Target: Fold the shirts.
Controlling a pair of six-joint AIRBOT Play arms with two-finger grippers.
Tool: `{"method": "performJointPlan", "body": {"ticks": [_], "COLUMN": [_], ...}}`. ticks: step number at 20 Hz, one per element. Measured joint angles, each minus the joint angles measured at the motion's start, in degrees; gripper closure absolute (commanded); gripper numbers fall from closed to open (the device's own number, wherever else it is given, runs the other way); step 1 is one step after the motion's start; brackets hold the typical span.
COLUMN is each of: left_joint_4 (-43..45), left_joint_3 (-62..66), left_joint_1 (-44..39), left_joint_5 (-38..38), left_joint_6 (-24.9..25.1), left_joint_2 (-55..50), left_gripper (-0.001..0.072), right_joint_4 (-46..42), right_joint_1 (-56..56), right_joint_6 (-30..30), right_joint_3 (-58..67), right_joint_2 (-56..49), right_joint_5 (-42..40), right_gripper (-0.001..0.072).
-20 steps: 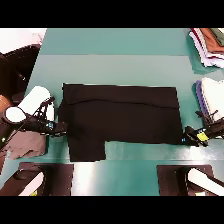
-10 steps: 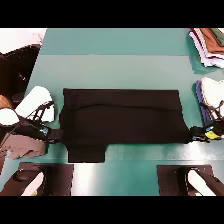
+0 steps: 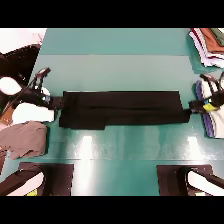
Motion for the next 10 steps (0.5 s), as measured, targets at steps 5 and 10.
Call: {"method": "performJointPlan", "body": {"ticks": [5,10], "left_joint_4": [0.1,0.2], "left_joint_3": [10.6,13.9], "left_joint_1": [0.0,0.0], "left_joint_5": [9.2,14.9], "left_joint_6": [1.9,2.2], "left_joint_2": [-14.6,-20.2], "left_gripper": [0.0679,0.0033], "right_joint_4": [4.9,11.5], "right_joint_1": [0.5,0.0], "right_joint_6": [0.5,0.4], "right_joint_3": [13.0,21.7], "right_joint_2": [-14.2,-24.2], "right_joint_5": [-3.0,-3.7], "right_gripper": [0.0691,0.0223]}}
